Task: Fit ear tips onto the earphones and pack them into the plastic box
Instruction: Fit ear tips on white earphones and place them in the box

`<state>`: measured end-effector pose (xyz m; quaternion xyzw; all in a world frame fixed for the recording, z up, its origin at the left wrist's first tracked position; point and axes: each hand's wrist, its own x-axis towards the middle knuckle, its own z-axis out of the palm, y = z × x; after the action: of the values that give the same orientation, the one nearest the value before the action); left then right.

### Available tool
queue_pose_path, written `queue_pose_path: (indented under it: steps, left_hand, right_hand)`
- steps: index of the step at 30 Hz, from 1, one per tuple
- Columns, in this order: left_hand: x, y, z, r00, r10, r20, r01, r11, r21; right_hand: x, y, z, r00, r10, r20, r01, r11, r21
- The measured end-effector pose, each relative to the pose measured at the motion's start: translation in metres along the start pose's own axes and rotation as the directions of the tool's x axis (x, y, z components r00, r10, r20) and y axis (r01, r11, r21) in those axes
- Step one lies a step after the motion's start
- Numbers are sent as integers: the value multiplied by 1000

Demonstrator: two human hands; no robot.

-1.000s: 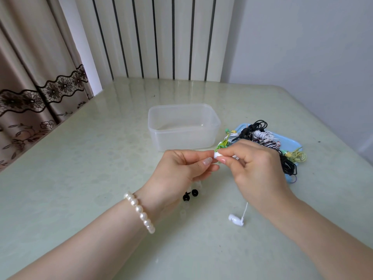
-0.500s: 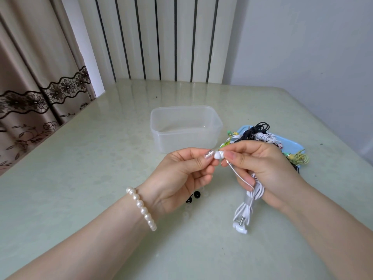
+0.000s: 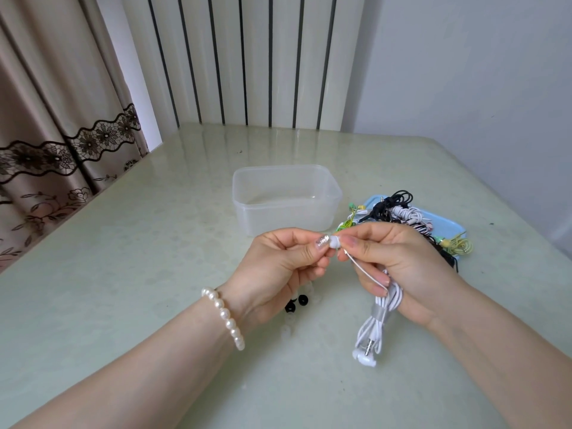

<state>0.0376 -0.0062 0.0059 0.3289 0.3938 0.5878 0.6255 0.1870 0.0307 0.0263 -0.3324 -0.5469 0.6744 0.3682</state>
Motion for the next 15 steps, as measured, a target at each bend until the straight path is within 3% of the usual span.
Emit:
queue_pose_path:
  steps: [7, 12, 15]
  left_hand:
    - [7, 22, -12, 993, 76, -87, -80, 996, -37]
    - [15, 25, -30, 960, 184, -212, -118, 950, 290]
    - [17, 17, -34, 941, 272, -204, -105, 803, 586]
  right_hand:
    - [38, -38, 11, 983, -34, -178, 35, 999, -1]
    - [103, -88, 16, 945, -101, -310, 129, 989, 73]
    - [139, -91, 28, 907, -129, -401, 185, 977, 105]
